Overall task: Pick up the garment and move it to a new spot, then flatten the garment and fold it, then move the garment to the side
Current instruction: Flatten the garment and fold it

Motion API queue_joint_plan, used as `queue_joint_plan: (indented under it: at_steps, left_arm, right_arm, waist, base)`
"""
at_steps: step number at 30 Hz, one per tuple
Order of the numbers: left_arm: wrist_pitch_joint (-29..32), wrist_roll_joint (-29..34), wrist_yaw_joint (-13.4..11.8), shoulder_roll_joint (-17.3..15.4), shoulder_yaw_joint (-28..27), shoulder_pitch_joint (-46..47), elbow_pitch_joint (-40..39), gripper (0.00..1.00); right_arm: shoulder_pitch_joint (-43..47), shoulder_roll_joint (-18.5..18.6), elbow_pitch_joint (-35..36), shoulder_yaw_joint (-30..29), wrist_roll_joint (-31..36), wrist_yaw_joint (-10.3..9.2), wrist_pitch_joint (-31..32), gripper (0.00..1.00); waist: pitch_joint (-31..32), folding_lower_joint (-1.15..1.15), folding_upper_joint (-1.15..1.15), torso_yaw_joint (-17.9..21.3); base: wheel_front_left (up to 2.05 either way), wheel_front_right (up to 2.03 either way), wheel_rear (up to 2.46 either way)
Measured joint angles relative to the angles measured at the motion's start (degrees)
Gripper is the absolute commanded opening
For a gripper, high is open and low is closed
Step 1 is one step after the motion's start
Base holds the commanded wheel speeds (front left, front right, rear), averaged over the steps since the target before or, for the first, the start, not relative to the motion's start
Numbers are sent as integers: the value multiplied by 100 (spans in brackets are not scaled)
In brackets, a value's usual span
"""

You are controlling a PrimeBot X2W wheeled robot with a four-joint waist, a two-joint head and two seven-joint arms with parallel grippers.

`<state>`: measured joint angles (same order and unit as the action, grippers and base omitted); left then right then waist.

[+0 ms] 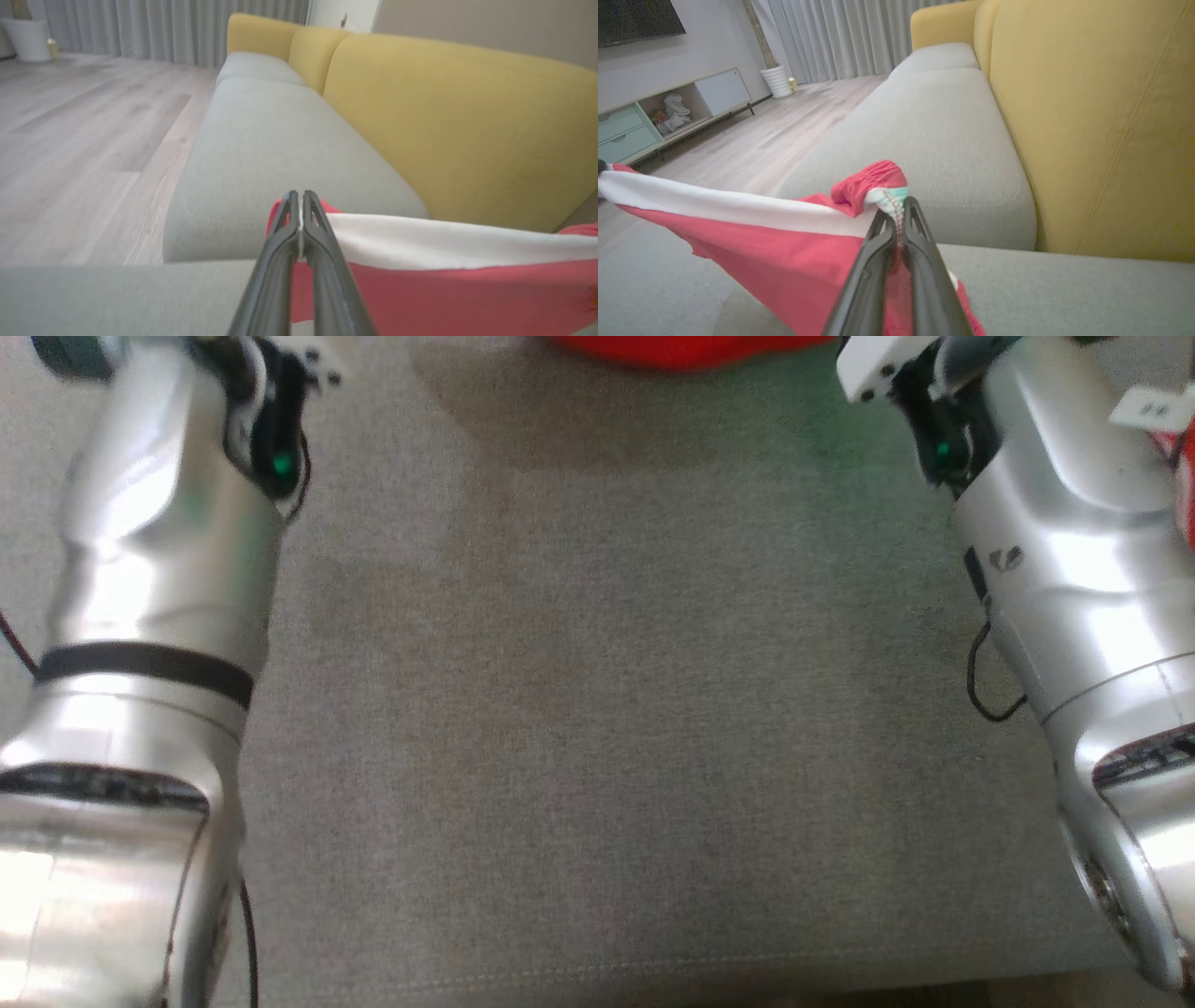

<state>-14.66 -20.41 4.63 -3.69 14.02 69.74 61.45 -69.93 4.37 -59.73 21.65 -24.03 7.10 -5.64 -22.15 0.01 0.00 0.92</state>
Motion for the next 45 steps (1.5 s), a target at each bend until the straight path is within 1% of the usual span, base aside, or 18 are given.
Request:
queue_joint_plan:
  at_steps: [3, 7, 11, 14, 17, 22, 25, 26, 31, 32, 37, 41, 45]
  left_arm:
    - [0, -60, 47, 32, -35, -194, 224, 0]
    - [1, -111, 48, 68, -199, -708, 102, 0]
    - [1, -110, 112, 107, -326, -1510, -539, 0]
    - [1, -63, 148, 129, -434, -2302, -1224, 0]
    - [1, -33, 170, 132, -590, -3231, -1963, 0]
    - [1, 83, 226, 135, -605, -4636, -3030, 0]
    - [2, 129, 225, 132, -617, -5347, -3537, 0]
    - [2, 129, 225, 132, -617, -5347, -3537, 0]
    - [36, 191, 138, 113, -608, -6516, -4231, 0]
    - [151, 190, 46, 109, -597, -6947, -4537, 0]
    - [512, 146, -138, 81, -577, -7858, -5355, 0]
    - [732, 97, -318, 71, -576, -8352, -5885, 0]
    - [866, 48, -377, 45, -579, -8479, -6194, 0]
  right_arm:
    - [29, -2, -254, 198, -162, 1, -244, 0]
    - [401, -13, -407, 320, -419, 1, -592, 0]
    - [1183, -25, -337, 363, -584, 1, -806, 0]
    - [1871, -25, -37, 349, -627, 0, -856, 0]
    - [2643, -23, 506, 271, -667, 1, -857, 0]
    - [3966, 40, 1452, -34, -614, 1, -857, 0]
    - [4765, 66, 2054, -272, -490, 1, -768, 0]
    - [4765, 66, 2054, -272, -490, 1, -768, 0]
    - [6150, 36, 3389, -870, -167, 1, -183, 0]
    - [6719, -24, 3988, -1081, 13, 2, 171, 0]
    - [8020, -189, 5367, -1437, 293, 2, 1033, 0]
    - [8669, -213, 6121, -1549, 327, 2, 1507, 0]
    - [8904, -219, 6497, -1582, 208, 2, 1684, 0]
  waist:
    - [-192, 0, 0, -45]
    - [-262, 0, 0, -94]
    - [-115, -1, 0, -93]
    - [52, -2, 0, -87]
    - [249, -2, 0, -77]
    - [596, -2, 0, -82]
    - [815, -2, 0, -89]
    - [815, -2, 0, -89]
    - [1188, -2, 0, -104]
    - [1340, -2, 0, -109]
    - [1682, -2, 1, -124]
    - [1852, -2, 1, -157]
    - [1885, -2, 1, -169]
  base:
    - [0, 0, 0]
    - [0, 0, 0]
    - [0, 0, 0]
    - [0, 0, 0]
    - [0, 0, 0]
    - [0, 0, 0]
    - [0, 0, 0]
    - [0, 0, 0]
    - [0, 0, 0]
    - [0, 0, 0]
    - [0, 0, 0]
    - [0, 0, 0]
    - [0, 0, 0]
